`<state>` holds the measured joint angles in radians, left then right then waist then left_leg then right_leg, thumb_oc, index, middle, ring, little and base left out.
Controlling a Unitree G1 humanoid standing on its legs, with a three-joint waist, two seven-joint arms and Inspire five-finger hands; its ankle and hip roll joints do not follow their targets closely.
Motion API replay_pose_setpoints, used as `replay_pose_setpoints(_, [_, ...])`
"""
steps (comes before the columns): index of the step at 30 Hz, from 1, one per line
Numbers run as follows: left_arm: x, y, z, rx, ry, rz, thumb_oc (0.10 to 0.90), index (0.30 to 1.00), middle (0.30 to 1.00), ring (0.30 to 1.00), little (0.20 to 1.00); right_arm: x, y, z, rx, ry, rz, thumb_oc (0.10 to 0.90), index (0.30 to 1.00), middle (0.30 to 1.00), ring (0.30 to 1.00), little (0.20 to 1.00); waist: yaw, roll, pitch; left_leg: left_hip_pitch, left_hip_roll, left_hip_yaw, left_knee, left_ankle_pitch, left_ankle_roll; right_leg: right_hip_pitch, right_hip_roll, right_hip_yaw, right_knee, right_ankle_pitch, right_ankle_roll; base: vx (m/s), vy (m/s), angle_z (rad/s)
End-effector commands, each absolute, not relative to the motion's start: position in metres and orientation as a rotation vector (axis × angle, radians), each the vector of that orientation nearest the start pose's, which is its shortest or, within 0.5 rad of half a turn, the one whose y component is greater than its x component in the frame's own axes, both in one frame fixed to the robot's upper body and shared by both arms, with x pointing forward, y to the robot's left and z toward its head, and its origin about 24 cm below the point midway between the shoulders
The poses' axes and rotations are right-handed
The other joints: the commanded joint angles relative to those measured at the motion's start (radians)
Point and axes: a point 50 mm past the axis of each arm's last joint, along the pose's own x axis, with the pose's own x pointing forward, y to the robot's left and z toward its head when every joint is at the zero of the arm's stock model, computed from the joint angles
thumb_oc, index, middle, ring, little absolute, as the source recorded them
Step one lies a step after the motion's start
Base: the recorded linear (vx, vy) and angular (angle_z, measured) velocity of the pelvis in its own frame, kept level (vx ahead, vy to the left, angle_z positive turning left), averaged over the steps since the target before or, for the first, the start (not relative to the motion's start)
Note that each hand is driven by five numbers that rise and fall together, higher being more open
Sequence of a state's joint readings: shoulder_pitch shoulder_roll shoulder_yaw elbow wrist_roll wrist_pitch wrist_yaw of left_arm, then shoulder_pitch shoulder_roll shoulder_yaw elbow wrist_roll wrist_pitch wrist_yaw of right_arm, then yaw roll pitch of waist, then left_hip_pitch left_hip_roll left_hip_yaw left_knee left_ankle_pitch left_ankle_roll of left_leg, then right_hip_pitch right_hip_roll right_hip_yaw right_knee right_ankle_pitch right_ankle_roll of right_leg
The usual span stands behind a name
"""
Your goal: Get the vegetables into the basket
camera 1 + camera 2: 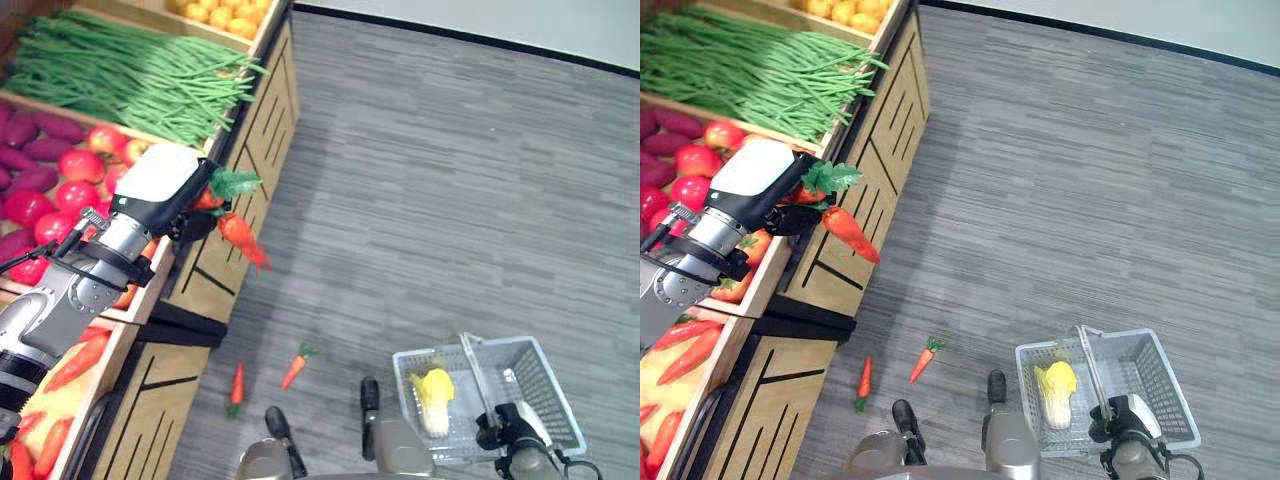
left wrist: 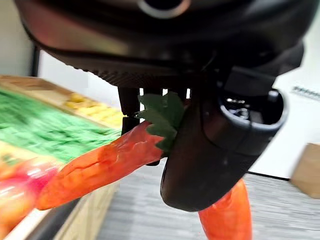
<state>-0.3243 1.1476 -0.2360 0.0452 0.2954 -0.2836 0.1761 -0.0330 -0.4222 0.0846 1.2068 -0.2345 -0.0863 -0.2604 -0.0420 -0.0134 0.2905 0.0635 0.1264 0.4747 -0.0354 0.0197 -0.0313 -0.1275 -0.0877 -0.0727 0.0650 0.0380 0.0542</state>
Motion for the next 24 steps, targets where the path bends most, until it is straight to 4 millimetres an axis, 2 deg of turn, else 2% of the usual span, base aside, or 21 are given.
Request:
replay_pose_setpoints(1, [0.277, 0.262, 0.247, 1.381, -0.709, 0.026, 0.400, 0.300, 0.300, 0.300, 0.300, 0.087, -0.339, -0.118, -0.855, 1.110, -0.295, 0.400, 0.300, 0.300, 0.300, 0.300, 0.004, -0.018, -0.123, -0.116, -0.022, -0.026, 0.013, 0.043, -0.038, 0.024, -0.101, -0.034, -0.015, 0.023, 0.133, 0.01, -0.184, -0.12])
replay_pose_setpoints(7, [0.282, 0.257, 0.242, 1.325, -0.709, 0.016, 0.400, 0.300, 0.300, 0.300, 0.300, 0.080, -0.346, -0.115, -0.865, 1.123, -0.316, 0.400, 0.300, 0.300, 0.300, 0.300, -0.023, 0.012, -0.119, -0.102, 0.007, -0.034, 0.001, 0.077, -0.066, 0.033, -0.064, -0.034, -0.019, 0.000, 0.111, 0.01, -0.148, -0.06])
replay_pose_setpoints(8, [0.284, 0.255, 0.240, 1.307, -0.706, 0.009, 0.400, 0.300, 0.300, 0.300, 0.300, 0.077, -0.350, -0.114, -0.866, 1.127, -0.329, 0.400, 0.300, 0.300, 0.300, 0.300, -0.030, 0.023, -0.117, -0.099, 0.022, -0.036, 0.001, 0.091, -0.077, 0.035, -0.048, -0.034, -0.013, -0.012, 0.098, 0.00, -0.160, -0.04])
replay_pose_setpoints(13, [0.288, 0.249, 0.237, 1.283, -0.706, -0.010, 0.400, 0.300, 0.300, 0.300, 0.300, 0.074, -0.357, -0.110, -0.870, 1.124, -0.357, 0.400, 0.300, 0.300, 0.300, 0.300, -0.041, 0.044, -0.112, -0.111, 0.055, -0.055, 0.031, 0.110, -0.101, 0.042, -0.016, -0.035, -0.001, -0.035, 0.071, 0.01, -0.177, -0.03])
replay_pose_setpoints(14, [0.292, 0.243, 0.235, 1.257, -0.714, -0.024, 0.400, 0.300, 0.300, 0.300, 0.300, 0.072, -0.362, -0.107, -0.882, 1.127, -0.366, 0.400, 0.300, 0.300, 0.300, 0.300, -0.044, 0.042, -0.106, -0.124, 0.066, -0.095, 0.087, 0.101, -0.112, 0.058, -0.001, -0.027, -0.006, -0.039, 0.054, 0.01, -0.278, 0.09])
replay_pose_setpoints(15, [0.292, 0.243, 0.235, 1.257, -0.715, -0.024, 0.400, 0.300, 0.300, 0.300, 0.300, 0.072, -0.362, -0.106, -0.882, 1.127, -0.366, 0.400, 0.300, 0.300, 0.300, 0.300, -0.044, 0.042, -0.105, -0.125, 0.067, -0.096, 0.089, 0.100, -0.112, 0.059, 0.000, -0.028, -0.006, -0.039, 0.054, 0.02, -0.201, -0.02])
replay_pose_setpoints(16, [0.292, 0.242, 0.235, 1.250, -0.721, -0.027, 0.400, 0.300, 0.300, 0.300, 0.300, 0.076, -0.364, -0.104, -0.887, 1.116, -0.370, 0.400, 0.300, 0.300, 0.300, 0.300, -0.037, 0.040, -0.105, -0.133, 0.059, -0.143, 0.101, 0.094, -0.109, 0.055, 0.006, -0.014, -0.008, -0.037, 0.049, 0.03, -0.052, -0.15])
replay_pose_setpoints(17, [0.291, 0.241, 0.234, 1.246, -0.719, -0.031, 0.400, 0.300, 0.300, 0.300, 0.300, 0.080, -0.367, -0.102, -0.898, 1.104, -0.377, 0.400, 0.300, 0.300, 0.300, 0.300, -0.024, 0.036, -0.101, -0.145, 0.036, -0.233, 0.094, 0.084, -0.106, 0.059, 0.008, 0.008, -0.010, -0.041, 0.049, 0.02, -0.053, -0.26])
replay_pose_setpoints(18, [0.291, 0.241, 0.234, 1.247, -0.719, -0.030, 0.400, 0.300, 0.300, 0.300, 0.300, 0.081, -0.367, -0.102, -0.898, 1.103, -0.377, 0.400, 0.300, 0.300, 0.300, 0.300, -0.025, 0.037, -0.104, -0.150, 0.036, -0.234, 0.093, 0.089, -0.106, 0.054, 0.009, 0.008, -0.012, -0.036, 0.048, 0.05, -0.024, -0.29])
replay_pose_setpoints(19, [0.290, 0.243, 0.232, 1.254, -0.713, -0.024, 0.400, 0.300, 0.300, 0.300, 0.300, 0.087, -0.370, -0.098, -0.911, 1.082, -0.381, 0.400, 0.300, 0.300, 0.300, 0.300, -0.003, 0.032, -0.099, -0.177, 0.015, -0.357, 0.061, 0.095, -0.098, 0.052, 0.017, 0.047, -0.008, -0.036, 0.050, 0.03, -0.002, -0.47])
replay_pose_setpoints(20, [0.290, 0.244, 0.233, 1.255, -0.716, -0.015, 0.400, 0.300, 0.300, 0.300, 0.300, 0.090, -0.370, -0.097, -0.915, 1.072, -0.383, 0.400, 0.300, 0.300, 0.300, 0.300, 0.002, 0.032, -0.100, -0.198, 0.016, -0.391, 0.046, 0.110, -0.099, 0.043, 0.022, 0.064, -0.010, -0.026, 0.051, 0.04, 0.000, -0.56])
replay_pose_setpoints(21, [0.290, 0.245, 0.233, 1.255, -0.716, -0.015, 0.400, 0.300, 0.300, 0.300, 0.300, 0.091, -0.370, -0.097, -0.915, 1.072, -0.382, 0.400, 0.300, 0.300, 0.300, 0.300, 0.002, 0.032, -0.102, -0.199, 0.016, -0.391, 0.044, 0.111, -0.099, 0.040, 0.022, 0.064, -0.009, -0.026, 0.051, 0.03, 0.015, -0.77])
replay_pose_setpoints(22, [0.289, 0.246, 0.234, 1.249, -0.721, -0.004, 0.400, 0.300, 0.300, 0.300, 0.300, 0.094, -0.369, -0.096, -0.918, 1.055, -0.382, 0.400, 0.300, 0.300, 0.300, 0.300, 0.008, 0.030, -0.099, -0.209, 0.016, -0.419, 0.040, 0.121, -0.096, 0.033, 0.031, 0.091, -0.007, -0.020, 0.053, 0.03, 0.012, -0.68])
replay_pose_setpoints(24, [0.288, 0.245, 0.235, 1.239, -0.732, -0.004, 0.400, 0.300, 0.300, 0.300, 0.300, 0.095, -0.367, -0.097, -0.914, 1.048, -0.370, 0.400, 0.300, 0.300, 0.300, 0.300, 0.002, 0.035, -0.106, -0.191, 0.015, -0.401, 0.033, 0.110, -0.090, 0.034, 0.035, 0.107, -0.009, -0.022, 0.057, 0.06, 0.058, -0.64])
